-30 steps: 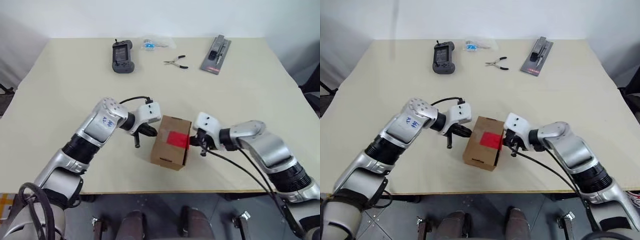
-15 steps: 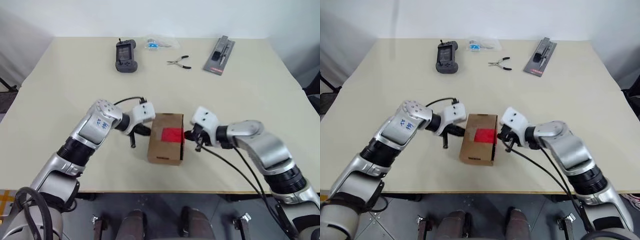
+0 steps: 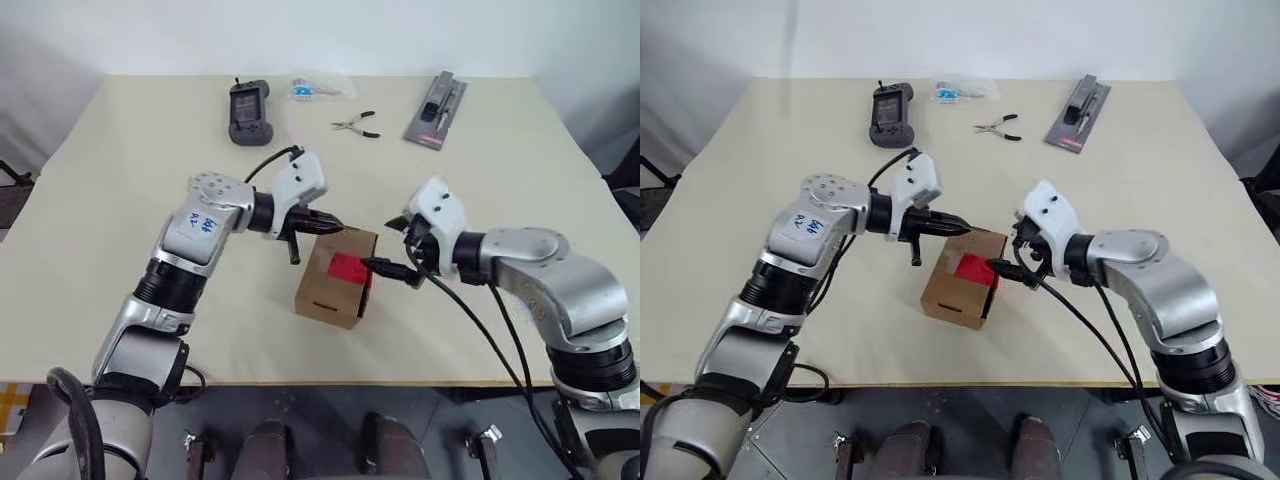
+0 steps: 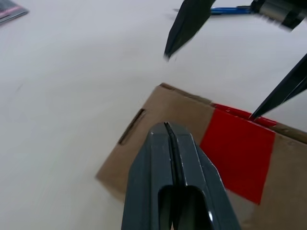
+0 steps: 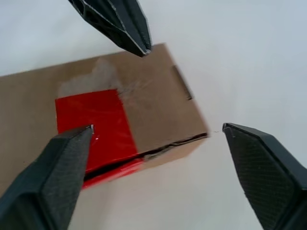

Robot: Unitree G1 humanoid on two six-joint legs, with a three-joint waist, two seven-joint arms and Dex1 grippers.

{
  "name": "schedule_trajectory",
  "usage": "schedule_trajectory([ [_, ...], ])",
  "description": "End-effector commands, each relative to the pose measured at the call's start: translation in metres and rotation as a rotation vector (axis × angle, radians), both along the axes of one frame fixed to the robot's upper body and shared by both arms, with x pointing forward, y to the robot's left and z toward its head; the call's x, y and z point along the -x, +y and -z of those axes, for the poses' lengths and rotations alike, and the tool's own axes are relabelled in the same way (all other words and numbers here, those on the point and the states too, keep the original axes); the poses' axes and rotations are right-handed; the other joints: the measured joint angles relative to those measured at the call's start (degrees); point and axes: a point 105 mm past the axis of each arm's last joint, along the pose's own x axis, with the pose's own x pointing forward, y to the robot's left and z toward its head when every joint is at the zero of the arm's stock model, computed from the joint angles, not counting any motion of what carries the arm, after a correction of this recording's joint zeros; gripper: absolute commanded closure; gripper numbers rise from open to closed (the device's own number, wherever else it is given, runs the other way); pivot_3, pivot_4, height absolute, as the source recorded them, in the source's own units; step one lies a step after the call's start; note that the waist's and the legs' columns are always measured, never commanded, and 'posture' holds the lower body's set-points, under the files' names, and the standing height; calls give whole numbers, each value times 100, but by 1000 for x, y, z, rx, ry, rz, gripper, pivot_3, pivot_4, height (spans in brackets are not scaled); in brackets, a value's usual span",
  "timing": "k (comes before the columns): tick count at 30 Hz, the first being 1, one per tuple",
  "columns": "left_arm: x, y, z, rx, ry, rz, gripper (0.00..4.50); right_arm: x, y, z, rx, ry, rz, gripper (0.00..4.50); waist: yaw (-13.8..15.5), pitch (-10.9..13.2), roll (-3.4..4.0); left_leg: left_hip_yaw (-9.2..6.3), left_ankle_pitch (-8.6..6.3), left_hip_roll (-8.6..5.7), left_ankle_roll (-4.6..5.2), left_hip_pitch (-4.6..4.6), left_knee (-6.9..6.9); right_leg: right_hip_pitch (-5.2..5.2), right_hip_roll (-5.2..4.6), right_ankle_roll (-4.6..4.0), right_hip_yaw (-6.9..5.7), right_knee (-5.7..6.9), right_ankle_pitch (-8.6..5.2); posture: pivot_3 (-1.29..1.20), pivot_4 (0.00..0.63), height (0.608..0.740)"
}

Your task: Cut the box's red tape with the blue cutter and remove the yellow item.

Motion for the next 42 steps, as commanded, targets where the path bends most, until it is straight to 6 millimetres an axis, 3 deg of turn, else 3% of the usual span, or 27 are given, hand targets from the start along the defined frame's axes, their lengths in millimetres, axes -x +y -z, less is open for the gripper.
schedule_trajectory([
  [1, 5, -8, 9, -33, -18, 48, 4500, -3, -3, 3, 22, -25, 18, 81, -6, 0, 0, 0, 0, 0, 0, 0, 0, 0, 0, 0, 0, 0, 0, 0, 150, 740],
  [15, 15, -6, 43, -147, 41, 107, 4500, 2, -33, 45, 211, 53, 61, 81, 9, -43, -18, 1, 0, 0, 1, 22, 2, 23, 0, 0, 2, -1, 0, 0, 150, 740],
  [20, 16, 1, 45, -151, 53, 82, 4500, 10, -47, 68, 318, 100, 51, 81, 23, -65, -30, -1, -2, 1, 3, 42, 1, 47, 0, 0, 4, -7, 0, 0, 150, 740],
  [23, 16, 4, 46, -151, 58, 72, 4500, 13, -49, 71, 324, 113, 46, 81, 16, -67, -45, -3, -9, 2, 10, 86, -7, 99, 1, -1, 4, -22, -1, 0, 150, 740],
  [30, 16, 8, 47, -138, 71, 26, 4500, 20, -65, 79, 331, 146, 96, 81, 7, -68, -29, 14, -13, 3, 12, 101, -7, 98, 4, -2, 26, -17, -1, 0, 150, 740],
  [32, 15, 9, 46, -133, 68, 15, 4500, 21, -69, 74, 280, 155, 133, 81, 19, -68, -29, 14, -13, 2, 12, 99, -6, 100, 3, -1, 26, -21, -1, 0, 150, 740],
  [36, 12, 11, 44, -125, 60, -9, 4500, 25, -71, 53, -9, 235, 247, 81, 13, -64, -28, 13, -14, 2, 13, 96, -5, 98, 4, -2, 26, -21, -1, 0, 150, 740],
  [42, 10, 13, 43, -118, 61, -28, 4500, 35, -74, 39, -363, 395, 324, 81, 10, -61, -22, 12, -14, 4, 13, 96, -6, 96, 5, -2, 28, -19, -1, 0, 150, 740],
])
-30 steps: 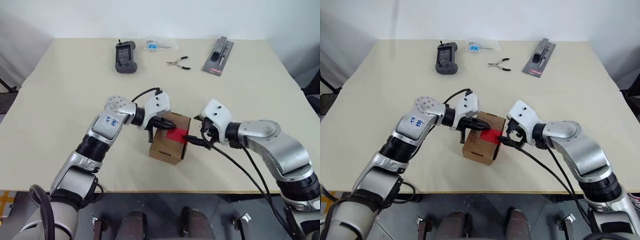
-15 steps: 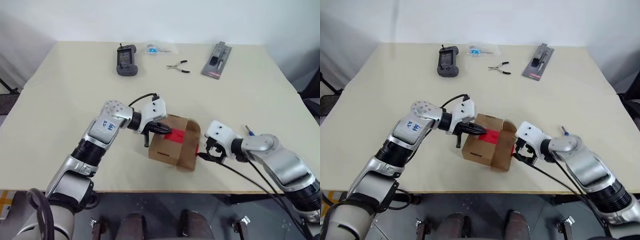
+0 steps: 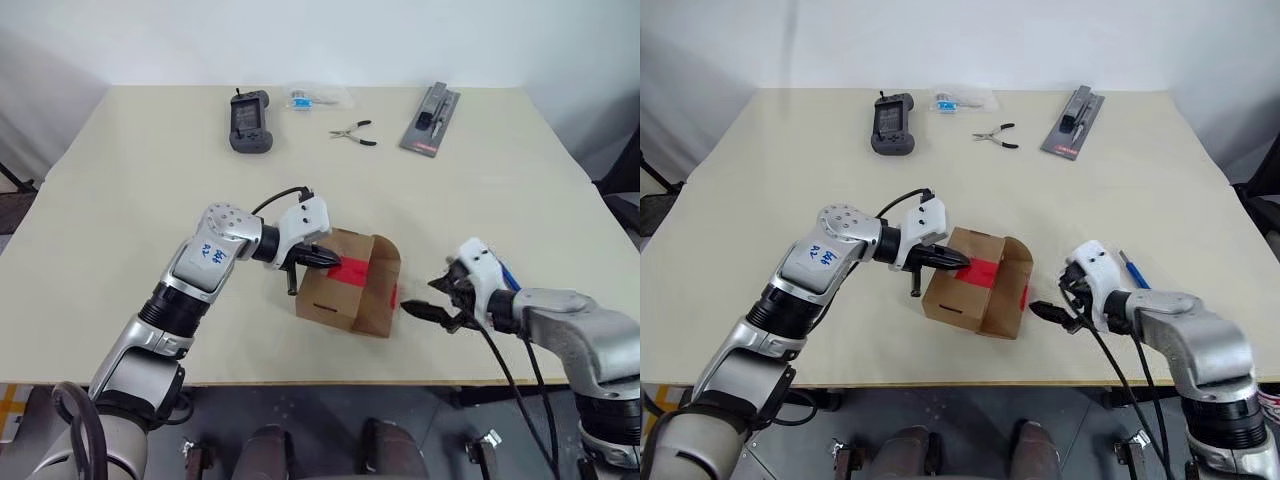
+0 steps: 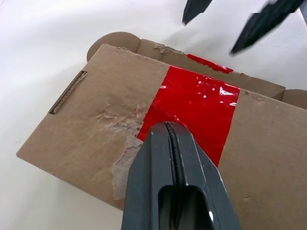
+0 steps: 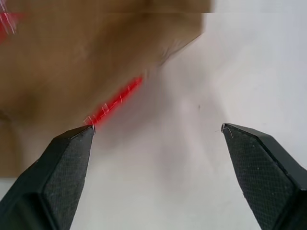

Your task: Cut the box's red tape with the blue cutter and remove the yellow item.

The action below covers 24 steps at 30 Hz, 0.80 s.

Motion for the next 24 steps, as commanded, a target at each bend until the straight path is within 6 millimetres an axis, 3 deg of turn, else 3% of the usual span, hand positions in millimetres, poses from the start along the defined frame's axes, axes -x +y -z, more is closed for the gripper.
schedule_trajectory([
  [1, -3, 5, 7, -13, 15, -37, 4500, 7, 3, -12, -179, 42, 37, 81, -4, 2, 4, 0, -1, 0, 0, 0, 0, -1, 0, 0, 1, 2, 0, 0, 150, 740],
  [9, -7, 5, 3, 9, 6, -74, 4500, 10, 30, 11, -321, 219, 16, 81, -13, 6, 14, 4, -2, -2, 2, -2, -1, -9, 0, 0, 11, 6, 0, 0, 150, 740],
  [15, -7, 7, 4, 11, 8, -97, 4500, -1, 60, 32, -434, 403, -66, 81, -101, 4, 14, 8, -2, 0, 2, 8, -4, -10, 3, 0, 16, 14, 0, 0, 150, 740],
  [24, -7, 6, 3, 21, 5, -110, 4500, -15, 85, 41, -428, 436, -126, 81, -294, 0, 14, 7, -1, 6, 0, 18, -10, -10, 8, 0, 21, 26, 0, 0, 150, 740],
])
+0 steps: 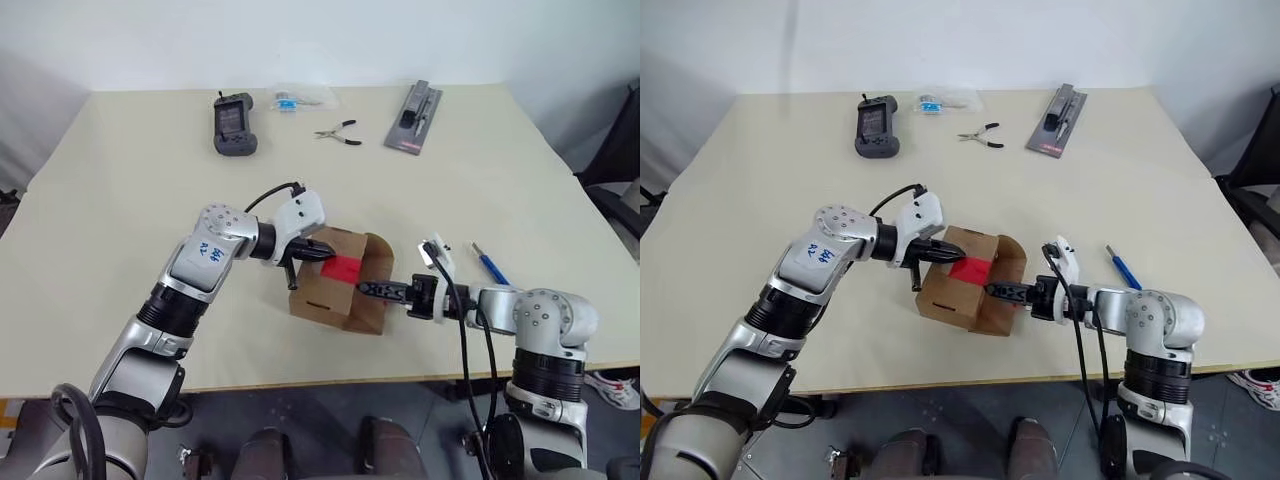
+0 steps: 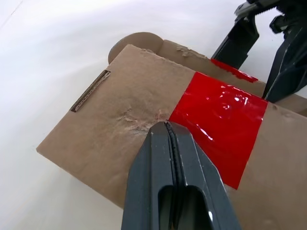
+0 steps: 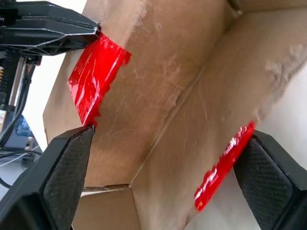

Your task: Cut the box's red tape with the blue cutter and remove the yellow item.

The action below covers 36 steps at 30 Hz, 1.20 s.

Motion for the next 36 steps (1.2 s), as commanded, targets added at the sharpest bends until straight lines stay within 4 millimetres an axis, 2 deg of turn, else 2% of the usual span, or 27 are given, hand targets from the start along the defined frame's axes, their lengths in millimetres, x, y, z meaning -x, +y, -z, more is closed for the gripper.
schedule_trajectory([
  [1, 3, -2, 4, -3, 8, 4, 4500, 5, 16, 27, 18, 108, -54, 81, -41, -1, -1, 0, 0, 0, 0, 1, 0, 0, 0, 0, 0, 0, 0, 0, 150, 740],
  [3, 4, -2, 4, 0, 9, 2, 4500, 3, 16, 32, 38, 117, -51, 81, -60, -3, -1, 0, 0, 1, -1, 3, -1, 0, 0, 0, 1, 2, 0, 0, 150, 740],
  [6, 4, -2, 5, 2, 9, 0, 4500, 0, 14, 36, 59, 113, -36, 650, -60, -3, -2, 0, 0, 2, -2, 8, -2, 0, 2, -1, 6, 4, 0, 0, 150, 740],
  [11, 3, -2, 5, 9, 8, -6, 4500, 1, 12, 38, 78, 126, -13, 2350, -45, -3, -1, 0, -3, 2, -7, 6, -2, 0, 2, -1, 6, 2, 0, 0, 150, 740],
  [17, 4, -3, 6, 13, 9, -6, 4500, 8, 15, 28, 59, 128, 15, 4476, -25, -4, -3, -3, -5, 3, -11, 1, -3, -3, 2, -1, 3, -1, 0, 0, 150, 740],
  [22, 5, -3, 8, 17, 8, -4, 4500, 12, 10, 9, 47, 34, 89, 4476, -11, -2, 0, -7, -7, 3, -13, -8, -6, -8, 2, -1, 0, -6, 0, 0, 150, 740],
  [28, 5, -3, 9, 22, 3, 5, 4500, 19, 3, -30, 41, -148, 123, 4476, -2, 8, 17, -2, -8, 0, -12, -27, -9, -27, 1, 0, 2, -13, 0, 0, 150, 740],
  [31, 4, -5, 9, 34, -6, 14, 4500, 21, 4, -59, 14, -243, 126, 4476, 1, 9, 18, 0, -8, 0, -12, -37, -9, -40, 1, 0, 4, -11, 0, 0, 150, 740],
  [33, 4, -6, 10, 47, -13, 18, 4500, 30, 10, -79, -18, -303, 102, 4476, 0, 10, 19, 3, -8, 0, -11, -41, -8, -48, 1, 0, 6, -10, 0, 0, 150, 740],
  [36, 4, -7, 10, 60, -14, 23, 4500, 40, 17, -97, -48, -251, 116, 4476, 30, 16, 27, 4, -8, -3, -10, -48, -8, -55, -4, 0, 7, -11, 0, 0, 150, 740],
])
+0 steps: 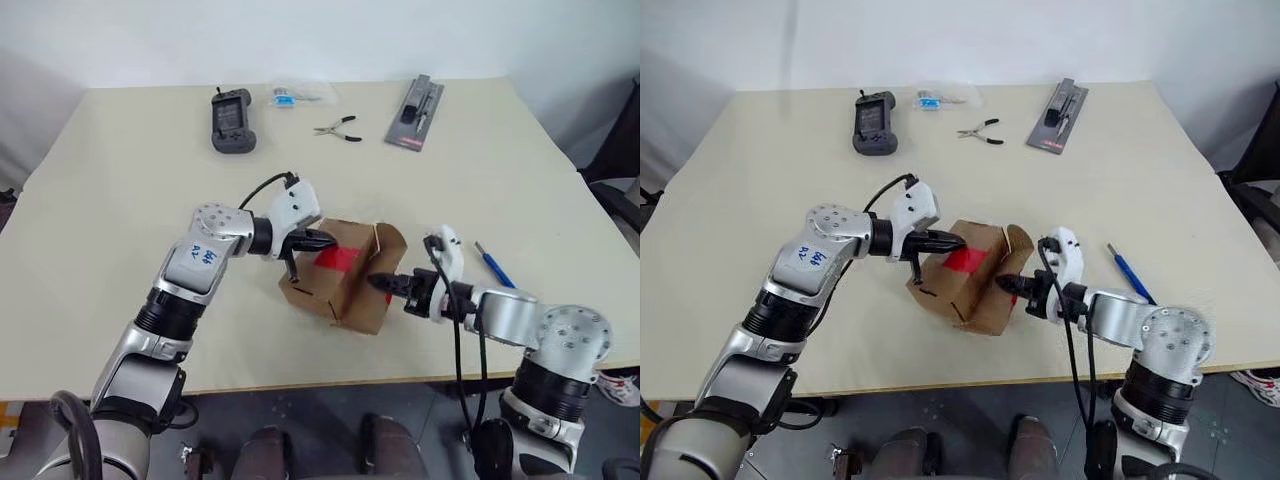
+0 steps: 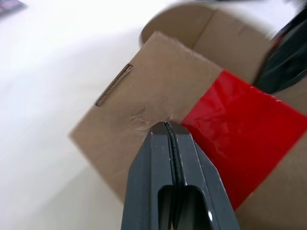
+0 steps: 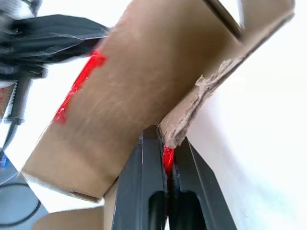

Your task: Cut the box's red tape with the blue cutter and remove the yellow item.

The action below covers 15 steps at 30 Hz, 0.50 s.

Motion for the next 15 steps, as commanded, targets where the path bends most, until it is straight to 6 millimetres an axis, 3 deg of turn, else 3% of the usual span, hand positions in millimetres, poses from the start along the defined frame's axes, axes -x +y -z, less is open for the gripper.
schedule_trajectory([
  [1, 7, -8, 24, -20, 79, 38, 4500, 17, 22, -46, -133, -64, -47, 4476, 3, 0, -4, 2, 0, 0, 0, 2, -4, 2, 1, 0, -2, -6, 0, 0, 150, 740],
  [6, 12, -14, 28, -13, 98, 66, 4500, 15, 26, -55, -66, -96, -39, 4476, 69, 12, -23, 12, -1, 2, 1, -13, -2, -14, 3, 1, 0, -10, 0, 0, 150, 740],
  [15, 8, -9, 24, -22, 79, 45, 4500, -4, 4, -29, 188, 44, -63, 4476, 171, 12, -23, 12, -4, 1, 10, -51, 16, -36, 2, 9, -5, -21, 5, 0, 150, 740],
])
